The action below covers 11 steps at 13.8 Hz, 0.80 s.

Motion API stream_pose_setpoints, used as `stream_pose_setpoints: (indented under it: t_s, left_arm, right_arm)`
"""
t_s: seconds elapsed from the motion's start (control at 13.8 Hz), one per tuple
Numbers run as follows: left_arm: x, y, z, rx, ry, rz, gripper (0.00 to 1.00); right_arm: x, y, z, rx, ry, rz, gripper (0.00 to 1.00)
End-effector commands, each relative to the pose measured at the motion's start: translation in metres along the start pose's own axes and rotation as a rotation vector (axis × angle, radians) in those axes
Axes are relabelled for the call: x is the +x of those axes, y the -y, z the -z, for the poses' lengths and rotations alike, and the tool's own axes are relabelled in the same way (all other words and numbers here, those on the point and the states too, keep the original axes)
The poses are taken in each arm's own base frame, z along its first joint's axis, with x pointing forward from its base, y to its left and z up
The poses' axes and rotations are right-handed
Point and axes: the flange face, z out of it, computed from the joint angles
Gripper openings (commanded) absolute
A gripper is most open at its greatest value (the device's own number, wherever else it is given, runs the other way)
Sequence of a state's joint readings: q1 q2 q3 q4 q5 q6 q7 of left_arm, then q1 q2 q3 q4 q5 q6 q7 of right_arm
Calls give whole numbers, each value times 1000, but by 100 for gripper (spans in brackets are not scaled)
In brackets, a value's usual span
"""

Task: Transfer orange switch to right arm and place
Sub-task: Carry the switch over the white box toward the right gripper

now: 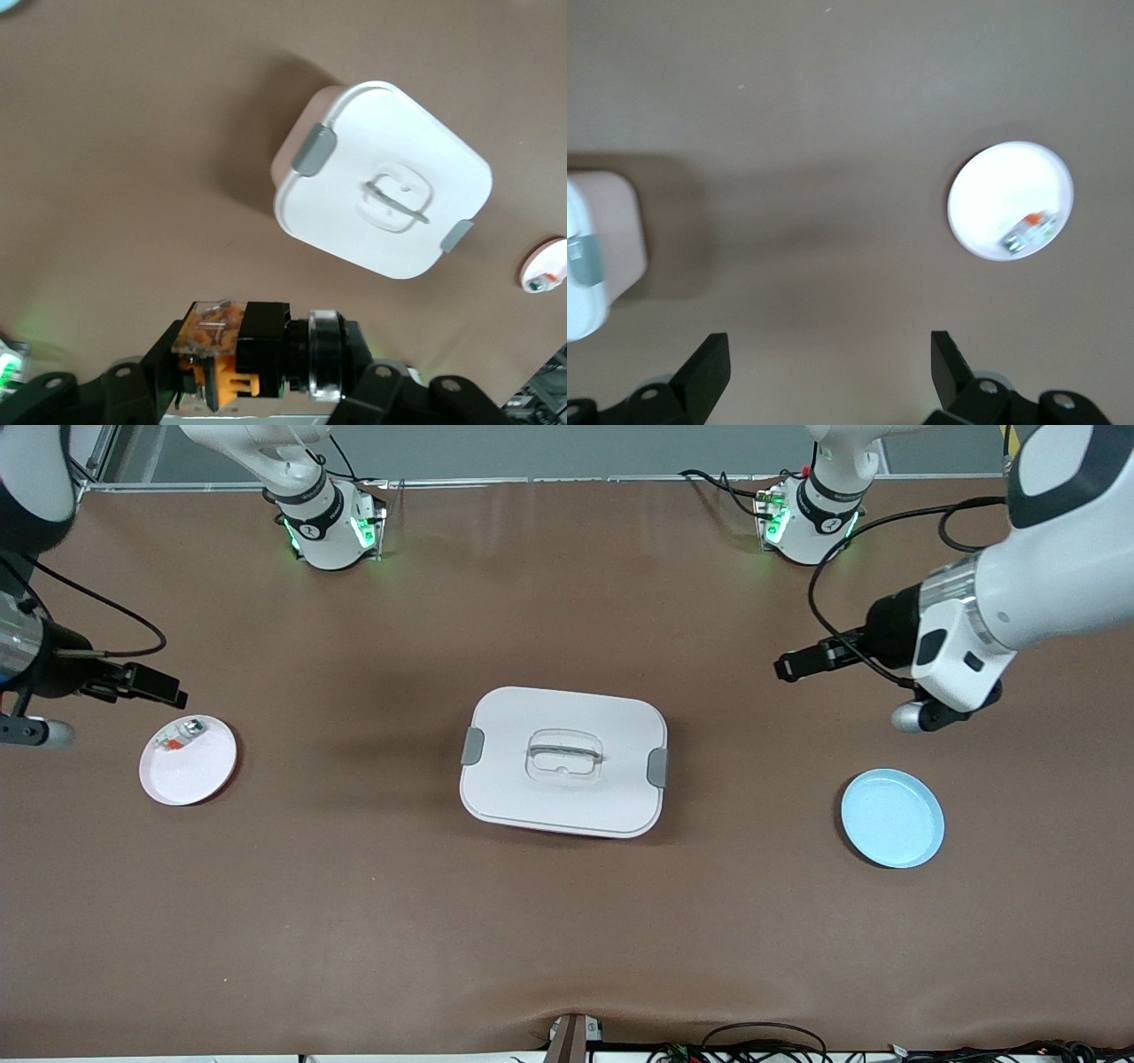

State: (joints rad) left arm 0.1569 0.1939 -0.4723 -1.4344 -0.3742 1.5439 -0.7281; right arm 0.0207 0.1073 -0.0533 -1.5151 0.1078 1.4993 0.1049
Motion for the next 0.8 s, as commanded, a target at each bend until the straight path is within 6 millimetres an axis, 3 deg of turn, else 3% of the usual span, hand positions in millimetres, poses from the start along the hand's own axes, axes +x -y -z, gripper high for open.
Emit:
stream_pose_setpoints:
  t_s: [0.0,0.29,0.51,0.73]
  left_arm:
    - [-15,-23,-1,-42,-6,67,16]
    - [-34,-52,-9,-111,9,166,16]
    - [-58,-84,-22,-168,-3,202,16]
    - [-76,-113,-52,-182,43,379,16]
  right_arm:
    - [-25,-15,22,107,-7,-38,100]
    - [-54,-19,35,226,1,-52,100]
    - [-71,-19,36,346,10,-63,100]
    - [-89,-27,27,483,-1,-105,100]
